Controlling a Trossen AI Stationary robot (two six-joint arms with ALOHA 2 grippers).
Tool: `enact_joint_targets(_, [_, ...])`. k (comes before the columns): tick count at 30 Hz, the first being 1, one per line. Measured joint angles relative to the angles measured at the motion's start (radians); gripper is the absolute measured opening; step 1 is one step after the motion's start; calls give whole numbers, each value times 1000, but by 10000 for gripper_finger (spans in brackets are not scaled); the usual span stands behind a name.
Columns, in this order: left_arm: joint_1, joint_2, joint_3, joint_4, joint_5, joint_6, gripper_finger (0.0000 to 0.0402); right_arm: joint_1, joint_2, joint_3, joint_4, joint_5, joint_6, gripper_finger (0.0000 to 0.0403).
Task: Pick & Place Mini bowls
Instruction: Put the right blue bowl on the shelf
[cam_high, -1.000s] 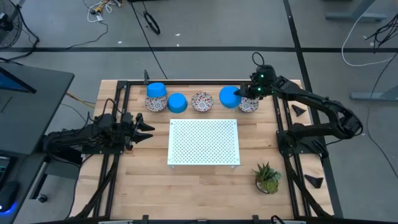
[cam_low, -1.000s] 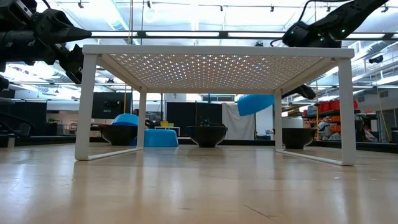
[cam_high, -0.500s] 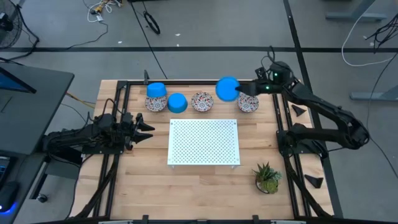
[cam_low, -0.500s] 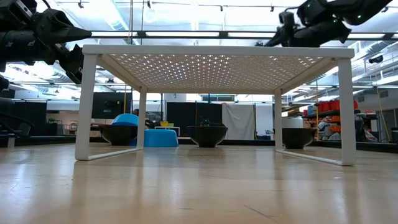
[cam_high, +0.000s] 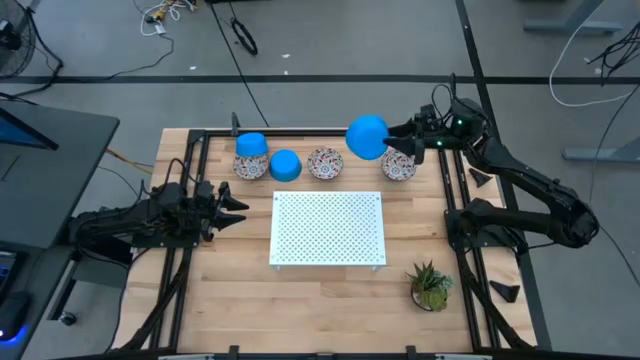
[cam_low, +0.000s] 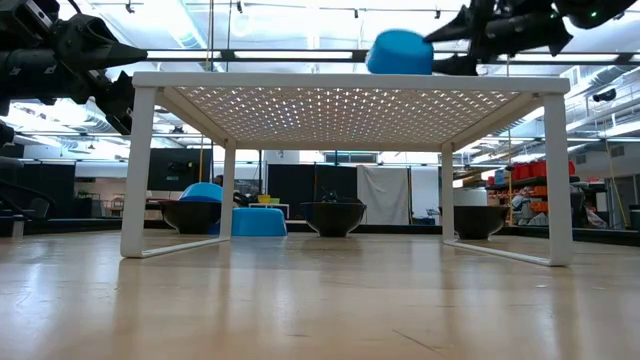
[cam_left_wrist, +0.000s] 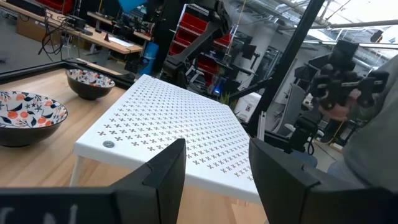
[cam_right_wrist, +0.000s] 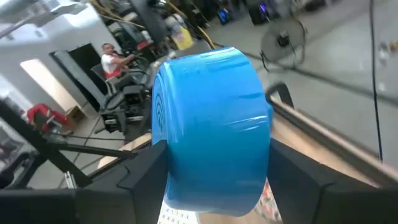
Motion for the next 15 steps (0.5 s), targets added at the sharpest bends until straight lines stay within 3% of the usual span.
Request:
enact_joint_targets(9, [0,0,0,0,0,1,181,81,-45,28,114,31,-104,241])
enact_joint_targets(15, [0,0,0,0,0,0,181,164,-48,122,111,131,-319,241])
